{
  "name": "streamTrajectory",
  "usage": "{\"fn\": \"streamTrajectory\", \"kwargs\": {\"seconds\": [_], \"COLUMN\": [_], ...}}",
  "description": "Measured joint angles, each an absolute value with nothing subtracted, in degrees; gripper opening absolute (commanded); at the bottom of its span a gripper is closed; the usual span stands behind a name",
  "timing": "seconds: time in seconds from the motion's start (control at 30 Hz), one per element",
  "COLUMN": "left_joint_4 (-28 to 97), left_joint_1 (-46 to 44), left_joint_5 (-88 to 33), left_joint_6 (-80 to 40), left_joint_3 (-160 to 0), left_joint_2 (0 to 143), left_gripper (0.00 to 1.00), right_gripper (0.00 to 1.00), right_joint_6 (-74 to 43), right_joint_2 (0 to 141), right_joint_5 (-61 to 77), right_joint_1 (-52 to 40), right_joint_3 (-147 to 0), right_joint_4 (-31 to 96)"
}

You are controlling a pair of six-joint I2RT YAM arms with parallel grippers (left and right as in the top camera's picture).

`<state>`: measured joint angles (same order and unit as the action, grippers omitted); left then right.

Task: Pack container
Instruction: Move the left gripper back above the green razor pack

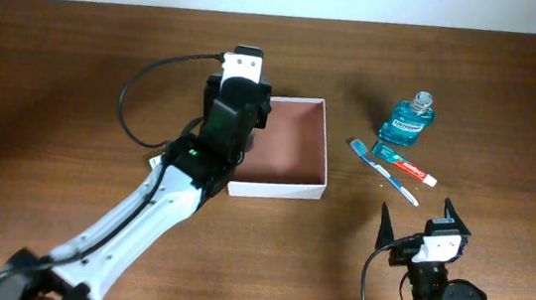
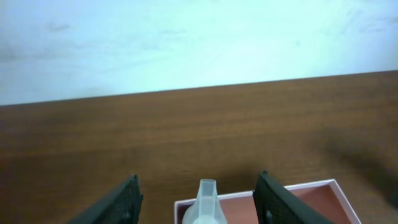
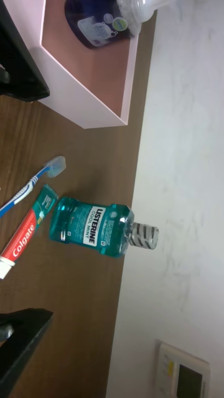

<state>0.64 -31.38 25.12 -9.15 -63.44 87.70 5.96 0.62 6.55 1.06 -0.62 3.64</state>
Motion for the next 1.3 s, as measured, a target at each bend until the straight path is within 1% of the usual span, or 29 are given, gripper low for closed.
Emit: {"fn": "streamTrajectory", "kwargs": {"seconds": [0.1,0.13,0.17,0.2,0.23,0.27,0.37,0.5,0.7,0.77,0.8,0.9,0.97,1.0,1.03,1.07,1.23,1.3], "left_joint_4": [4.71,6.76,7.77,9.72,11.0,12.1,15.18,19.18,24.99,28.27,29.89,34.65,37.52,38.79,39.18,39.48,39.64,39.57], "left_joint_1": [-31.16,-30.83,-30.48,-29.87,-29.08,-28.03,-24.03,-18.59,-11.94,-9.58,-8.45,-5.28,-4.29,-4.05,-4.05,-4.05,-4.1,-4.1], "left_joint_5": [25.12,25.15,25.08,25.08,25.08,25.1,24.01,19.22,13.82,10.87,9.28,4.78,3.16,2.44,2.15,1.74,0.58,0.36], "left_joint_6": [-8.73,-8.75,-8.69,-8.69,-9.02,-9.52,-11.4,-13.67,-15.0,-15.25,-15.44,-16.12,-17.1,-17.82,-18.33,-18.98,-22.48,-23.62], "left_joint_3": [-63.53,-63.53,-63.59,-63.64,-63.64,-63.64,-63.66,-63.66,-63.72,-63.72,-63.75,-63.77,-63.77,-63.77,-63.77,-63.75,-62.94,-62.57], "left_joint_2": [85.45,84.47,83.99,83.35,82.83,82.26,81.28,81.47,84.86,86.08,86.61,87.66,87.81,87.94,88.12,88.47,90.87,91.68], "left_gripper": [0.5,0.46,0.35,0.19,0.08,0.01,0.01,0.0,0.01,0.08,0.09,0.28,0.33,0.4,0.51,0.6,0.63,0.73], "right_gripper": [0.99,0.99,0.99,0.99,0.99,0.99,0.99,0.98,0.99,0.99,0.99,0.98,0.99,0.98,0.99,0.99,0.99,0.99], "right_joint_6": [5.98,5.96,5.98,5.98,5.96,5.93,5.96,5.93,5.98,5.96,5.96,5.98,5.98,5.98,5.96,5.98,5.98,5.98], "right_joint_2": [0.62,0.64,0.62,0.64,0.62,0.64,0.64,0.64,0.64,0.62,0.64,0.62,0.62,0.64,0.62,0.62,0.64,0.62], "right_joint_5": [6.55,6.55,6.55,6.55,6.55,6.55,6.55,6.55,6.55,6.55,6.55,6.55,6.55,6.55,6.55,6.55,6.55,6.55], "right_joint_1": [1.06,1.06,1.06,1.06,1.06,1.06,1.06,1.06,1.06,1.06,1.06,1.06,1.06,1.06,1.06,1.06,1.06,1.06], "right_joint_3": [-0.62,-0.62,-0.62,-0.62,-0.62,-0.62,-0.62,-0.62,-0.62,-0.62,-0.62,-0.62,-0.62,-0.62,-0.62,-0.62,-0.62,-0.62], "right_joint_4": [3.64,3.64,3.64,3.64,3.64,3.64,3.64,3.64,3.64,3.64,3.64,3.64,3.64,3.64,3.64,3.64,3.64,3.64]}}
